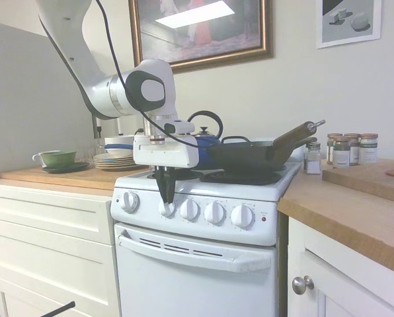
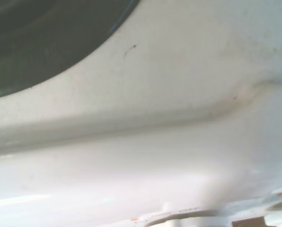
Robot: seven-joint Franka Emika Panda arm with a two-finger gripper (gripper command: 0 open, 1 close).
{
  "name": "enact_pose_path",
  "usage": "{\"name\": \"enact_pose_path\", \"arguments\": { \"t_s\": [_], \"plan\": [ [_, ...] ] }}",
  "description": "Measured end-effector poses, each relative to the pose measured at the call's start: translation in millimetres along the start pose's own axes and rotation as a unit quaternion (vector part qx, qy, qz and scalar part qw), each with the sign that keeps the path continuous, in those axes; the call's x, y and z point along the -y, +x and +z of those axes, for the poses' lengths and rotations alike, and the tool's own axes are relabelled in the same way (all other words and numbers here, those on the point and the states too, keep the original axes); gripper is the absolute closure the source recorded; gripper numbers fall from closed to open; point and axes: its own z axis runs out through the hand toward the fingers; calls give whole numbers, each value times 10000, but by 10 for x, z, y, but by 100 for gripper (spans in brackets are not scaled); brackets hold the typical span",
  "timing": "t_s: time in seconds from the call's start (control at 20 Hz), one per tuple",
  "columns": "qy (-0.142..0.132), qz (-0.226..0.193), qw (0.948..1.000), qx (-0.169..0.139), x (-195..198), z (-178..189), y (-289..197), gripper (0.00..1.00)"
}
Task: Turn on the stove on the bottom left
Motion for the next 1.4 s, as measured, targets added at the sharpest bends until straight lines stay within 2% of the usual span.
{"name": "enact_pose_path", "arguments": {
  "t_s": [0.8,1.15,1.4],
  "plan": [
    [12,-10,10000,43,163,31,-193,100],
    [-102,28,9998,165,146,228,-211,100],
    [-174,40,9998,115,159,301,-237,100]
  ]
}}
